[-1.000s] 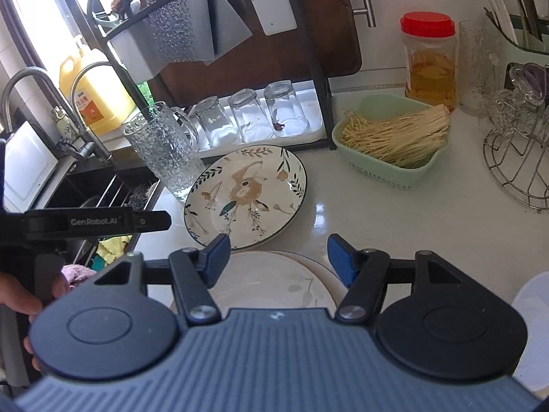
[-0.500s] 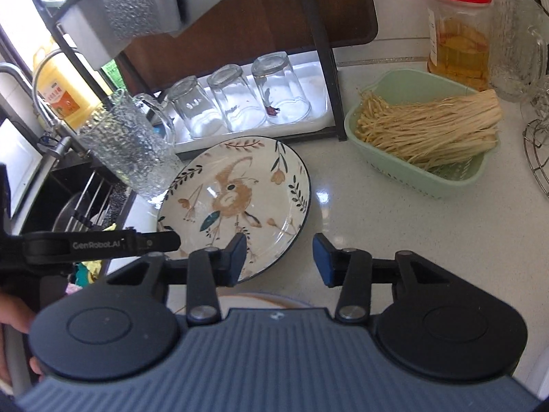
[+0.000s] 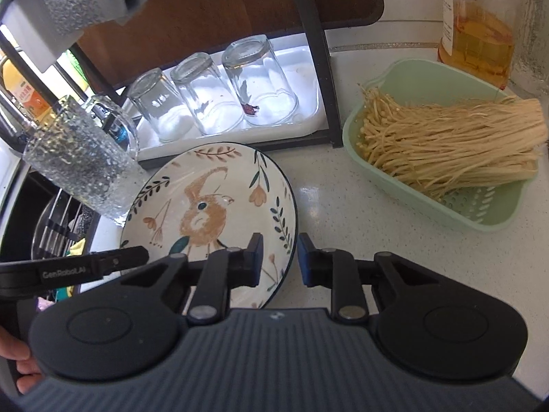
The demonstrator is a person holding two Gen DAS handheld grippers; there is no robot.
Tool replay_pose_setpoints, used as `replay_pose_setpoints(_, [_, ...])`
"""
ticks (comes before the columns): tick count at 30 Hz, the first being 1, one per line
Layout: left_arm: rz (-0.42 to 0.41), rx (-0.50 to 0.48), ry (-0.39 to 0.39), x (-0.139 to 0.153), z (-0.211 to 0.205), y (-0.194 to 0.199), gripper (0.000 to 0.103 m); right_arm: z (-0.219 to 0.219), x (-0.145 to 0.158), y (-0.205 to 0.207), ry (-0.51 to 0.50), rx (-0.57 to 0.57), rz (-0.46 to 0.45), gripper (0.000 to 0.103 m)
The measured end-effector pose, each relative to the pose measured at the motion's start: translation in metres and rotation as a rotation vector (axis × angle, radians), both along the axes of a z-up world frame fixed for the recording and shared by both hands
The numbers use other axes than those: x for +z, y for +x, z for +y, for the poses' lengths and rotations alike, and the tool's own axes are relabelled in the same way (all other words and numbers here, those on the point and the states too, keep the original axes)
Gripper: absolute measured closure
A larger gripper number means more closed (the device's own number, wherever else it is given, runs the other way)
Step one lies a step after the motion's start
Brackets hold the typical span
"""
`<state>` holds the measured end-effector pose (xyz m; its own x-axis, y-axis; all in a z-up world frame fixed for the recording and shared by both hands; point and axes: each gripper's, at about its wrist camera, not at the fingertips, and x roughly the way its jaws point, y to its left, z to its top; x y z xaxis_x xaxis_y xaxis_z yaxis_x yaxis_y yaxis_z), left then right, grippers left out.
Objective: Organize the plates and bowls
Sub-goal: 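Lift the bird-pattern plate with both grippers and carry it over the stack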
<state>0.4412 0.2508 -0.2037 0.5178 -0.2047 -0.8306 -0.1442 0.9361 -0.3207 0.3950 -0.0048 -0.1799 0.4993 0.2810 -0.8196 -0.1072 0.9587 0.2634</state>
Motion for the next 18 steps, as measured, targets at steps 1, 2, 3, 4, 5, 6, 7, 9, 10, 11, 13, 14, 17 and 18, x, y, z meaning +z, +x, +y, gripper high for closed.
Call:
replay_pose_setpoints(1, [-0.001, 0.014, -0.012, -0.001, 0.002, 0.002, 0.077, 0.001, -0.002, 0.002, -0.005, -0.003, 0.007, 0.084])
replay_pose_setpoints(2, [-0.001, 0.026, -0.022, -0.001, 0.003, 0.004, 0.077, 0.002, -0.004, 0.005, -0.010, -0.006, 0.013, 0.085])
replay_pose_setpoints(3, [0.002, 0.032, -0.027, -0.002, 0.004, 0.006, 0.077, 0.003, -0.006, 0.007, -0.010, -0.010, 0.015, 0.085])
replay_pose_setpoints(4, [0.002, 0.032, -0.031, -0.002, 0.004, 0.009, 0.077, 0.004, -0.007, 0.009, -0.010, -0.015, 0.014, 0.085])
replay_pose_setpoints(5, [0.003, 0.029, -0.025, -0.003, 0.003, 0.012, 0.077, 0.005, -0.009, 0.011, -0.012, -0.017, 0.014, 0.085])
replay_pose_setpoints(6, [0.007, 0.020, -0.015, -0.004, 0.002, 0.016, 0.077, 0.005, -0.010, 0.012, -0.011, -0.019, 0.011, 0.085])
replay_pose_setpoints(7, [0.017, 0.004, -0.003, -0.006, 0.000, 0.021, 0.077, 0.005, -0.012, 0.013, -0.007, -0.024, 0.010, 0.085])
replay_pose_setpoints(9, [0.026, -0.016, 0.010, -0.007, -0.003, 0.025, 0.077, 0.006, -0.013, 0.013, -0.010, -0.017, 0.000, 0.084])
replay_pose_setpoints(10, [0.027, -0.021, 0.023, -0.007, -0.005, 0.026, 0.077, 0.006, -0.013, 0.013, -0.009, -0.008, -0.001, 0.084])
replay_pose_setpoints(11, [0.026, -0.025, 0.032, -0.006, -0.007, 0.027, 0.077, 0.003, -0.014, 0.013, 0.003, -0.007, 0.004, 0.084])
replay_pose_setpoints(13, [0.014, -0.031, 0.022, -0.002, -0.006, 0.027, 0.077, -0.003, -0.014, 0.011, 0.030, -0.018, 0.019, 0.084])
replay_pose_setpoints(14, [0.007, -0.036, 0.016, 0.001, -0.006, 0.028, 0.077, -0.004, -0.013, 0.009, 0.031, -0.018, 0.020, 0.084])
replay_pose_setpoints(17, [-0.029, -0.057, 0.029, 0.012, -0.009, 0.027, 0.077, -0.006, -0.009, 0.003, 0.044, -0.018, 0.018, 0.084])
replay_pose_setpoints(18, [-0.035, -0.056, 0.028, 0.015, -0.008, 0.028, 0.077, -0.006, -0.007, 0.002, 0.050, -0.020, 0.013, 0.084])
